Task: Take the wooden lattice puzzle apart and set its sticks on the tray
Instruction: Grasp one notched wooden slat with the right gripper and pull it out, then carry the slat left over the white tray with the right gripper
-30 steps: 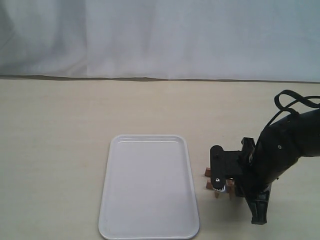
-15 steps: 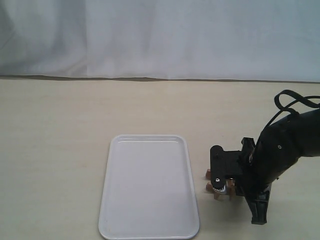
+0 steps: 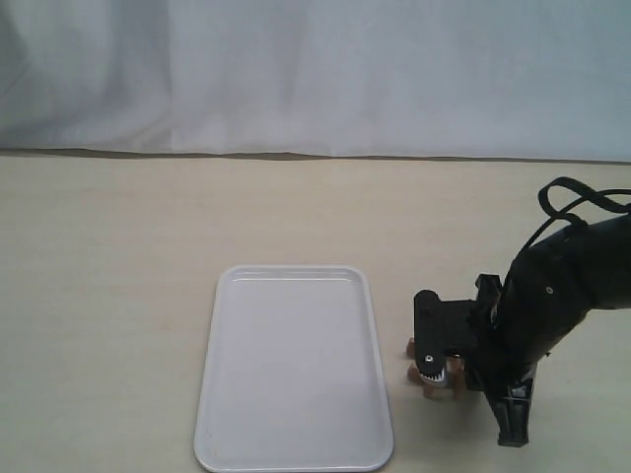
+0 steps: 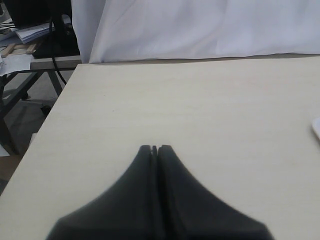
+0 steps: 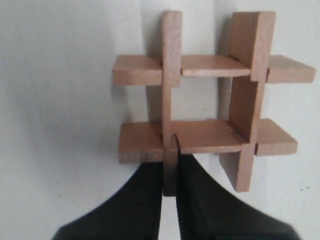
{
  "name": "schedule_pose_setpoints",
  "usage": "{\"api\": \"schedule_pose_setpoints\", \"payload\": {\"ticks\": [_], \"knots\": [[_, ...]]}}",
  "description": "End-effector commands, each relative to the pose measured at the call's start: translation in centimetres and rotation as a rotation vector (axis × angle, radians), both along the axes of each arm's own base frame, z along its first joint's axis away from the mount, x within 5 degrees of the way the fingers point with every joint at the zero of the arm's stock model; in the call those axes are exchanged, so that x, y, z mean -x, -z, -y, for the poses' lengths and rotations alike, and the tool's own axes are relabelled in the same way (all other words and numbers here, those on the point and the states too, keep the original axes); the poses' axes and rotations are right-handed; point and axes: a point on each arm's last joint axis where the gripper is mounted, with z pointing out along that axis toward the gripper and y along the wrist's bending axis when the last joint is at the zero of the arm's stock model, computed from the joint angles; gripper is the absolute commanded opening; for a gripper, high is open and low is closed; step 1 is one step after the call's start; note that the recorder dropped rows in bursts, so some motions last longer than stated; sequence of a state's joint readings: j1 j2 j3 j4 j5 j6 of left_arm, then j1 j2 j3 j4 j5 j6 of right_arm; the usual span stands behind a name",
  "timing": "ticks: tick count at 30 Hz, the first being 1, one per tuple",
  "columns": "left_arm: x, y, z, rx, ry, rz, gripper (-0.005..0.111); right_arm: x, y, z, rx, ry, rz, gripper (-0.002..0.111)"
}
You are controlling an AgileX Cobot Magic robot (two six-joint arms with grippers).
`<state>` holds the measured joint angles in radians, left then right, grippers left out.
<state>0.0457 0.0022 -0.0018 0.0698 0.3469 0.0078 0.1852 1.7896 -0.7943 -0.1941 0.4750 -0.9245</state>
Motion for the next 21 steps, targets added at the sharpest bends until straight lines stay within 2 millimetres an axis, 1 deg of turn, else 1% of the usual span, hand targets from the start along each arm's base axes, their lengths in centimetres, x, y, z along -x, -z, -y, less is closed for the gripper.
{"api": "schedule_pose_setpoints", "payload": {"ticks": [1, 12, 15, 21], "knots": [[0.0, -0.1, 0.0, 0.001, 0.001, 0.017, 0.000, 0.1, -0.4, 0.0, 0.014, -0.007, -0.014, 0.008], [0.0, -0.1, 0.0, 0.001, 0.001, 0.017, 0.000, 0.3, -2.2, 0.1, 0.006, 0.003, 0.033, 0.008], [0.0, -0.1, 0.0, 0.001, 0.001, 0.017, 0.000, 0.4, -3.1, 0.1, 0.003, 0.005, 0.056, 0.008], [0.0, -0.1, 0.0, 0.001, 0.001, 0.017, 0.000, 0.8, -5.9, 0.1, -0.035, 0.024, 0.152, 0.008]]}}
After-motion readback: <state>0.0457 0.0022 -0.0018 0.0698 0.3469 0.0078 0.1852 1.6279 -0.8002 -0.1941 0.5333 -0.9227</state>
